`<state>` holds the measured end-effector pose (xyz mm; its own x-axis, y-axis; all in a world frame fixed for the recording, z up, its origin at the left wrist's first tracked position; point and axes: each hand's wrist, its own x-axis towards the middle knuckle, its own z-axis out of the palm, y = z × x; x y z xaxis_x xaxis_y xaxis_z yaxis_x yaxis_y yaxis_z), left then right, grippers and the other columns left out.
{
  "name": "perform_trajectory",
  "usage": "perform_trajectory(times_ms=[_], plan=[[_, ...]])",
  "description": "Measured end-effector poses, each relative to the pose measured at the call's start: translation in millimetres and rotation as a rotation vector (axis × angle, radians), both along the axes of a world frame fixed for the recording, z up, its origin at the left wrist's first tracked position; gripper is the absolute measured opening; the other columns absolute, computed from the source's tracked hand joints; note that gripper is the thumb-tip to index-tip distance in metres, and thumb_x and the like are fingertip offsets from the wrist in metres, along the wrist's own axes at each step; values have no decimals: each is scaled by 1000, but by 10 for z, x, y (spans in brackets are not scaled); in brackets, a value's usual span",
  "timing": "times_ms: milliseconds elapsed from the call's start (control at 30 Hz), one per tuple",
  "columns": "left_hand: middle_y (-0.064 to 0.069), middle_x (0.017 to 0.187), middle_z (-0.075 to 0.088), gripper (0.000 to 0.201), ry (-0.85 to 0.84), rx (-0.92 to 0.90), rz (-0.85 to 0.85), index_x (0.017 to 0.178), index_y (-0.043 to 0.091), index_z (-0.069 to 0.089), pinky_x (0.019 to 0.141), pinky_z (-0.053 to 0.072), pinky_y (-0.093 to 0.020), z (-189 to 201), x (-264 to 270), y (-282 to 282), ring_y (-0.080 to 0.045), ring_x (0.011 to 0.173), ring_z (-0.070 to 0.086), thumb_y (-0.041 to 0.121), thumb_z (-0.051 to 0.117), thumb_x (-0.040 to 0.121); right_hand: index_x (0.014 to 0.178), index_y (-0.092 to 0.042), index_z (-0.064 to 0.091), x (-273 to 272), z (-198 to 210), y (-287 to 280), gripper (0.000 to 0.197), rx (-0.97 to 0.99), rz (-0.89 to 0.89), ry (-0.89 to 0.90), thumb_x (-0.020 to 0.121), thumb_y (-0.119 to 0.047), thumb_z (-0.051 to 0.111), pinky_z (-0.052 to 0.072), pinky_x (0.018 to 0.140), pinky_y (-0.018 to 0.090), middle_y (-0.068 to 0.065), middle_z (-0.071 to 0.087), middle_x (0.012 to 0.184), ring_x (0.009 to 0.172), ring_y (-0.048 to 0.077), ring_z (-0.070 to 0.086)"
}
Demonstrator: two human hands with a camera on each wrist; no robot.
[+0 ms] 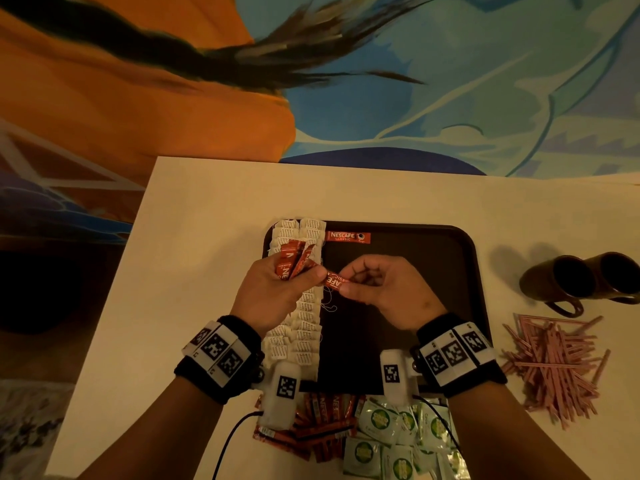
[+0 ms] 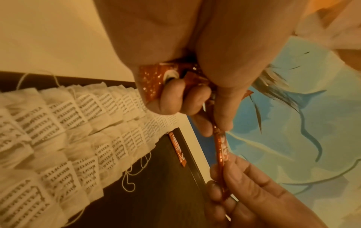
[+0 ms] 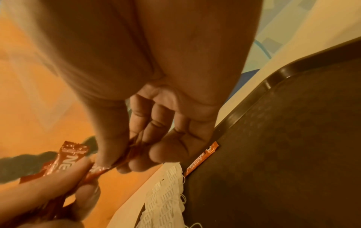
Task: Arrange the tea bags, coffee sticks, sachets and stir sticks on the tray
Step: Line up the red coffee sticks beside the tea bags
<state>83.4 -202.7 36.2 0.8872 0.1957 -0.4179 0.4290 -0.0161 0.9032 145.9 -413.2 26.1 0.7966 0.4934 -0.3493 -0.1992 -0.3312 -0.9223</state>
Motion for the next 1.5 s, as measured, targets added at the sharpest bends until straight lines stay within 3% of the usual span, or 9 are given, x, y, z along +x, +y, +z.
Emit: perform_trajectory(times_ms=[267, 433, 600, 767, 900, 1033, 1233, 1400, 1500], plan=[[-2, 81, 77, 15, 93, 68, -129, 86, 23, 81, 57, 41, -27, -11, -76, 8, -12, 58, 52, 37, 81, 85, 110, -4, 69, -9, 1, -131, 26, 206, -349, 116, 85, 0, 77, 61, 73, 33, 12, 76, 92, 82, 23, 71], [8, 88, 79, 14, 110, 136, -413, 97, 22, 80, 57, 41, -6, 33, -107, -51, 6, 65, 65, 32, 78, 89, 121, 0, 59, -1, 55, -67, 28, 425, -430, 225, 94, 7, 63, 61, 81, 54, 18, 65, 101, 96, 43, 73], [-4, 90, 78, 13, 71, 145, -263, 95, 28, 79, 58, 49, -28, 61, -49, 40, -17, 62, 59, 39, 76, 90, 125, -17, 61, 14, 97, -32, 36, 182, -263, 40, 93, -1, 69, 60, 85, 46, 5, 73, 95, 84, 28, 75], [7, 59, 58, 17, 32, 105, -187, 91, 25, 77, 52, 41, -25, 53, 36, -6, -8, 50, 46, 41, 77, 88, 133, -24, 57, -43, 58, 46, 56, 100, -103, 59, 85, -5, 80, 54, 101, 50, 5, 78, 97, 96, 22, 75], [19, 53, 58, 17, 14, 180, -231, 91, 19, 77, 57, 38, -20, 6, 56, -47, 4, 47, 50, 36, 75, 90, 135, -23, 56, -68, 37, 77, 62, 83, -62, 99, 82, -5, 83, 54, 101, 52, 6, 78, 95, 95, 22, 76], [16, 54, 56, 20, 28, 211, -228, 85, 18, 75, 60, 41, -27, -37, 49, -36, 0, 48, 49, 36, 72, 93, 129, -23, 61, -44, 13, 38, 54, 44, -26, 100, 82, -10, 84, 57, 96, 48, 5, 79, 96, 92, 22, 76], [-4, 59, 50, 24, 36, 174, -66, 78, 19, 76, 58, 39, -38, -92, 44, 32, -21, 54, 43, 38, 72, 93, 109, -14, 74, -3, -26, -167, 25, 40, -93, 103, 85, -7, 80, 59, 77, 38, 10, 78, 89, 81, 25, 74], [12, 55, 58, 24, 68, 226, -58, 77, 24, 78, 63, 44, -35, -140, 66, -10, -7, 50, 49, 41, 70, 93, 101, -14, 78, 61, -114, -238, 17, 4, -264, 115, 86, -5, 78, 61, 80, 37, 8, 78, 90, 82, 23, 72], [8, 68, 71, 20, 64, 262, 0, 79, 29, 77, 68, 52, -42, -182, 66, 42, -4, 55, 57, 42, 70, 93, 99, -18, 79, 214, -257, -243, 17, -92, -355, 114, 87, -5, 77, 62, 82, 35, 3, 78, 92, 87, 21, 74]])
